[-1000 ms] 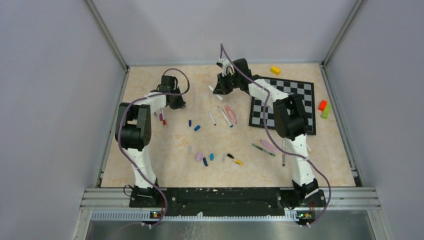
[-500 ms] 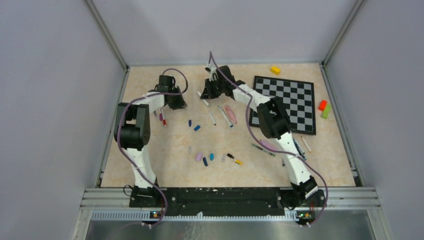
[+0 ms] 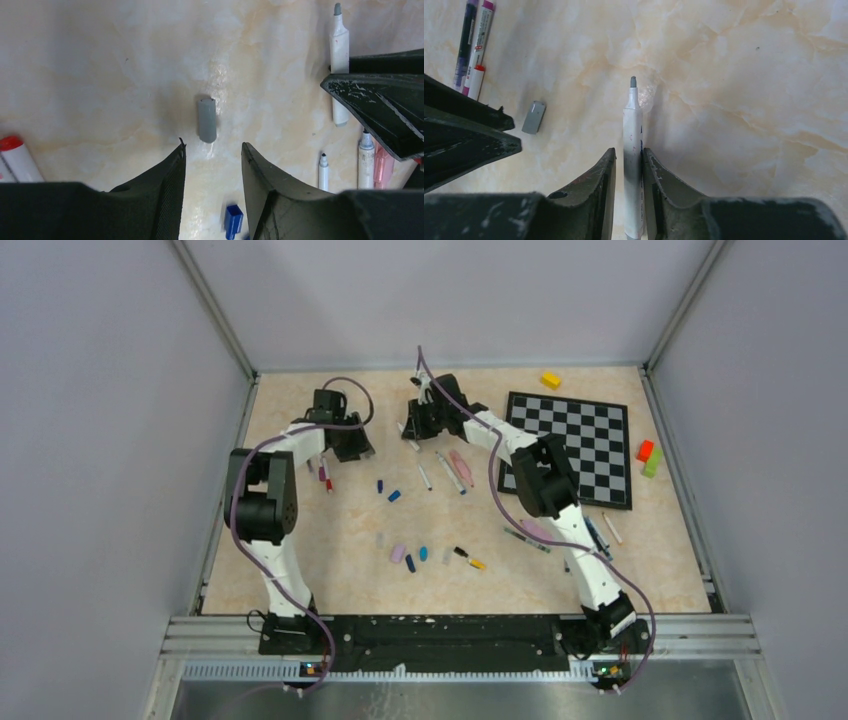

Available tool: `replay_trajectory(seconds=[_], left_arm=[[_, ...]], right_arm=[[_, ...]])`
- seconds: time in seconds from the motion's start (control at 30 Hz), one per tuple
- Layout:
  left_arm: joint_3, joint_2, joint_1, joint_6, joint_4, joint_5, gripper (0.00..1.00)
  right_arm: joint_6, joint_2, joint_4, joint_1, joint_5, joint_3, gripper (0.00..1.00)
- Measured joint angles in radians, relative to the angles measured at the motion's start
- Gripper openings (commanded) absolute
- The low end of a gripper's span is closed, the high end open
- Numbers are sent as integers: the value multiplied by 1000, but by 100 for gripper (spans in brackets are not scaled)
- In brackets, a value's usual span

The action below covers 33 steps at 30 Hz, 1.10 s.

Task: Open the pen caps
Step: Place the pen at the center of the board.

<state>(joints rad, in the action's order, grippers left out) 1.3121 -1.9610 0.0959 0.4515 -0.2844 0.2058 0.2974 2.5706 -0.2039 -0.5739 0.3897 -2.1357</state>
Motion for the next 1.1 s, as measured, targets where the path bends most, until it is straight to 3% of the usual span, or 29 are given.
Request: replay_trajectory(seconds=[0.43, 0.73, 1.1], left_arm=[[-154, 360, -37, -109, -31, 37, 61], [-334, 579, -37, -114, -49, 68, 65], [-381, 728, -38, -114, -78, 86, 69]], right_arm=[[-62, -134, -29, 1, -32, 126, 41], [-115, -214, 6, 1, -51, 165, 41], [-223, -156, -4, -14, -109, 78, 41]])
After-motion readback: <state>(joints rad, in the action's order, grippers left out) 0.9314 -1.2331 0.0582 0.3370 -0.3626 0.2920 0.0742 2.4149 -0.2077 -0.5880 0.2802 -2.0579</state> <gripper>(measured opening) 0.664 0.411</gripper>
